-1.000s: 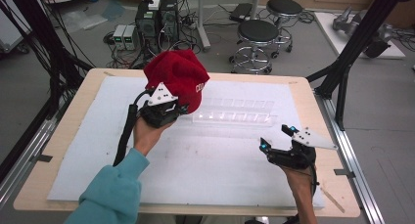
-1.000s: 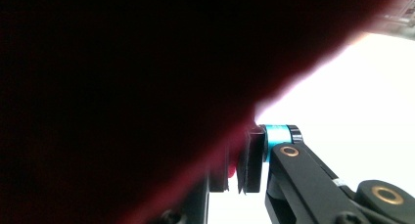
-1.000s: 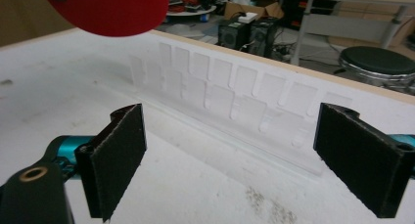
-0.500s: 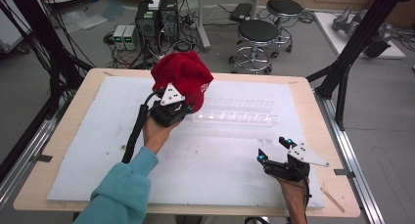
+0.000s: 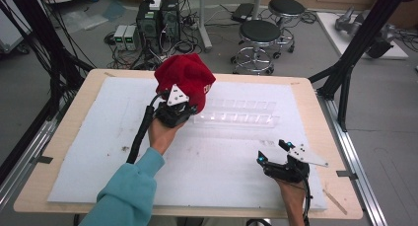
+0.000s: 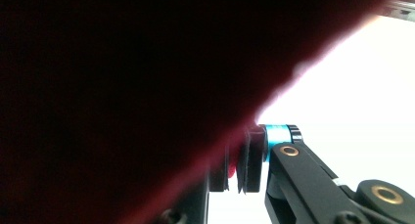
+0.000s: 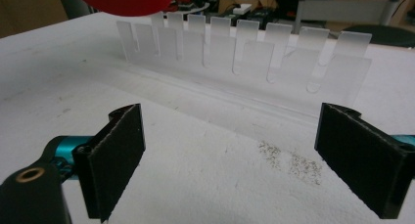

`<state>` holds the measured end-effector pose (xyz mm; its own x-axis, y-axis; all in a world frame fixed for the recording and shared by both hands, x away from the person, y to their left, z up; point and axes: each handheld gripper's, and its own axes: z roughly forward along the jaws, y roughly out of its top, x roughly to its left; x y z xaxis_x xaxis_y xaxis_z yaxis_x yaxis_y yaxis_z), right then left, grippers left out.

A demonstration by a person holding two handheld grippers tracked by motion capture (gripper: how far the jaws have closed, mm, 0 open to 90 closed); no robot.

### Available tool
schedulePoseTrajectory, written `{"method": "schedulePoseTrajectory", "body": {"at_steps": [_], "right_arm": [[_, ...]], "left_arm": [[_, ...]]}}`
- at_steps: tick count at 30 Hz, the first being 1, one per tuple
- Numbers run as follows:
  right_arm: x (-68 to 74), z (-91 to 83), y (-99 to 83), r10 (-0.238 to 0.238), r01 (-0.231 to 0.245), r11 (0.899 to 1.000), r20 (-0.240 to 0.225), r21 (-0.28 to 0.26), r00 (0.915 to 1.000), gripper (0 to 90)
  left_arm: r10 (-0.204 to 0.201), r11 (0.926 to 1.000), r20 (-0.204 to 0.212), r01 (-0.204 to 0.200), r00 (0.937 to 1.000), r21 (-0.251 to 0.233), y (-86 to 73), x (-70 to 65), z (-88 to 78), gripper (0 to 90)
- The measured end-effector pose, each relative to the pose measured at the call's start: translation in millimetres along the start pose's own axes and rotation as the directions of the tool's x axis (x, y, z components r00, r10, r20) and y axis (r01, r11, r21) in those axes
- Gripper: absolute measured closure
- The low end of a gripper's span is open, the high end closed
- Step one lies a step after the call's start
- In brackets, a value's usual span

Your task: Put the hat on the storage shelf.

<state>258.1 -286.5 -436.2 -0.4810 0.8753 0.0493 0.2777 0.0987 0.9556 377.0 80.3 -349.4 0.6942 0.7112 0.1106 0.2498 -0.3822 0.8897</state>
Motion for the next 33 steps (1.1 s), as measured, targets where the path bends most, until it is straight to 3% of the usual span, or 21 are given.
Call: {"method": "schedulePoseTrajectory", "body": {"at_steps": [7, 14, 20, 25, 33], "right_arm": [[-6.6, -10.4, -13.3, 0.018, -0.018, 0.999, 0.018, -0.035, 0.9997, 10.3], [-2.8, -13.5, -17.3, -0.026, 0.027, 0.994, 0.016, -0.104, 0.9995, 10.3], [-1.0, -14.5, -18.4, -0.037, 0.04, 0.992, 0.024, -0.119, 0.999, 10.3], [-0.2, -14.4, -18.8, -0.058, 0.062, 0.99, 0.034, -0.127, 0.9977, 10.3], [0.3, -14.8, -18.8, -0.051, 0.056, 0.99, 0.038, -0.128, 0.9979, 10.3]], "left_arm": [[-0.01, 0.9999, -0.015, 0.01, 0.9998, 0.002, -0.2, -2.7, 4.2, 85.1], [-0.019, 0.9998, -0.037, 0.019, 0.9991, 0.011, 0.6, -5.5, 7.2, 85.0], [-0.005, 0.9998, -0.073, 0.006, 0.9973, 0.018, 1.1, -11.1, 9.7, 85.1], [-0.017, 0.9998, -0.095, 0.018, 0.9953, 0.009, -0.1, -16.4, 14.3, 85.1], [-0.036, 0.9993, -0.111, 0.037, 0.9931, 0.006, -1.7, -23.0, 18.8, 85.0]]}}
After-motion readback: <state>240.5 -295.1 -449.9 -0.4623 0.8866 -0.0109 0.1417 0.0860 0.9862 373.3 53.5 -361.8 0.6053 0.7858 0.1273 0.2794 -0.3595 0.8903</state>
